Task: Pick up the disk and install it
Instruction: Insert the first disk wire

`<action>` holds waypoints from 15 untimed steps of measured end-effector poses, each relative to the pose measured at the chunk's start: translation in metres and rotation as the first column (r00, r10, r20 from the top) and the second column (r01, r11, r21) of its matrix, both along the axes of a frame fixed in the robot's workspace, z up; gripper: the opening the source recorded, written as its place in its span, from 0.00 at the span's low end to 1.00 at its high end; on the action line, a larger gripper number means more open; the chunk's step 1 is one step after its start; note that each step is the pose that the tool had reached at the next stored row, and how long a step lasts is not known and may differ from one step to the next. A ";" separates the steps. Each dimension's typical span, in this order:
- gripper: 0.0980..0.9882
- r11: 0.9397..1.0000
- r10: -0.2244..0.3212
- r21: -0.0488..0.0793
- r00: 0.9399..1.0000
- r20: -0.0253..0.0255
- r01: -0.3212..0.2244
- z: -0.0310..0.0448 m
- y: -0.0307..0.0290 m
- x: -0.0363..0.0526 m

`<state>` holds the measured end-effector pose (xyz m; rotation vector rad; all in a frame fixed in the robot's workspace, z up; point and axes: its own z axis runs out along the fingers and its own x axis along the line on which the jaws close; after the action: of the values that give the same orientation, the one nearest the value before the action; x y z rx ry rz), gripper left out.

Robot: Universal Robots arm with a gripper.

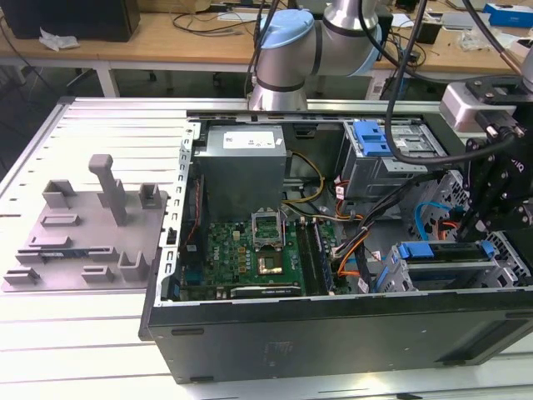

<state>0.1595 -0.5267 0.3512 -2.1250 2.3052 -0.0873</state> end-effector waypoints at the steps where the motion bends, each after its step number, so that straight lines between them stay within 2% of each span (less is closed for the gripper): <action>1: 0.07 1.000 0.000 0.000 1.000 0.000 0.000 -0.0003 0.0000 0.0000; 15: 0.07 1.000 0.000 0.000 1.000 0.000 0.000 -0.0036 0.0000 0.0000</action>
<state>0.1595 -0.5267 0.3476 -2.1250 2.3052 -0.0873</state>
